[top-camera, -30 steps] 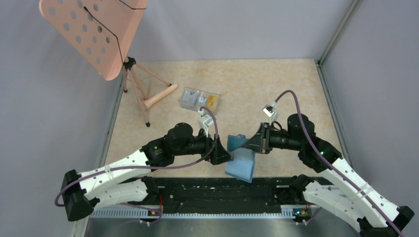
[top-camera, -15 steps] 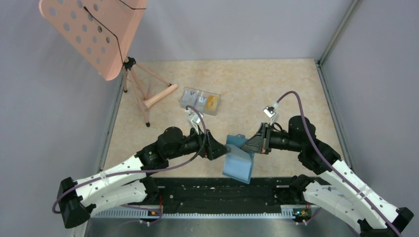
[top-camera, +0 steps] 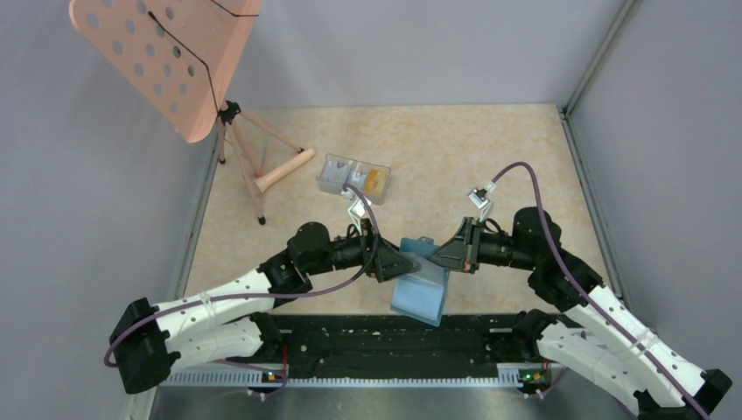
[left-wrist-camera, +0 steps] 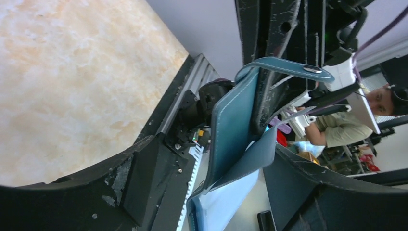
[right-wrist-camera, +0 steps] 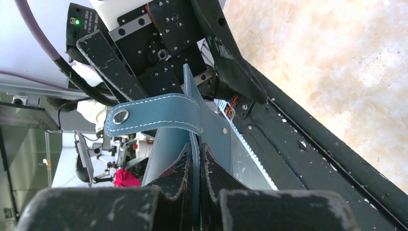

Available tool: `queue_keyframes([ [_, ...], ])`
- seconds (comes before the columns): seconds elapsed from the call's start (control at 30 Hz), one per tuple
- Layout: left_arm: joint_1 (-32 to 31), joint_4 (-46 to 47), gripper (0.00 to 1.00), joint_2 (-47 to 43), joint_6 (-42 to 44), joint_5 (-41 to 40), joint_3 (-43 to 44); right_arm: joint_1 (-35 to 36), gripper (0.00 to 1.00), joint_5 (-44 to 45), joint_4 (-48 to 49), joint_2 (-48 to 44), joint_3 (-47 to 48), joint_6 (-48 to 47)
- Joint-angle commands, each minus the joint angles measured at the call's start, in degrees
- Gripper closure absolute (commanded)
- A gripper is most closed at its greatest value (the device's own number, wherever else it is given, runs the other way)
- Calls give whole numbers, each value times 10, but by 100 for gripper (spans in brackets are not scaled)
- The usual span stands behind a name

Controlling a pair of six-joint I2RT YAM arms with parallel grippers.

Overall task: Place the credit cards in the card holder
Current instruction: Open the card holder at the center of the board.

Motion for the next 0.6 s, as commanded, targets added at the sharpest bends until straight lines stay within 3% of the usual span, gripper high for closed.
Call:
queue_keyframes([
  [0.0, 8, 111, 20, 10, -27, 60, -7, -5, 100, -11, 38, -9, 10, 9],
  [0.07, 10, 126, 27, 14, -37, 71, -8, -5, 100, -7, 38, -10, 10, 9],
  [0.1, 11, 130, 37, 15, -41, 74, -8, -5, 100, -5, 38, -9, 10, 9],
  [0.2, 13, 128, 77, 16, -49, 78, -8, -5, 100, 5, 38, -10, 8, 8],
  [0.27, 14, 115, 97, 14, -48, 75, -9, -5, 100, 11, 38, -10, 6, 6],
  [0.37, 16, 87, 100, 4, -43, 64, -6, -5, 89, 24, 21, -10, 14, -10],
  [0.47, 17, 20, 100, -12, -23, 52, 5, -5, 59, 64, -50, -9, 47, -57],
  [0.57, 17, -94, 100, -24, 21, 39, 43, -5, 39, 119, -141, -6, 92, -113],
])
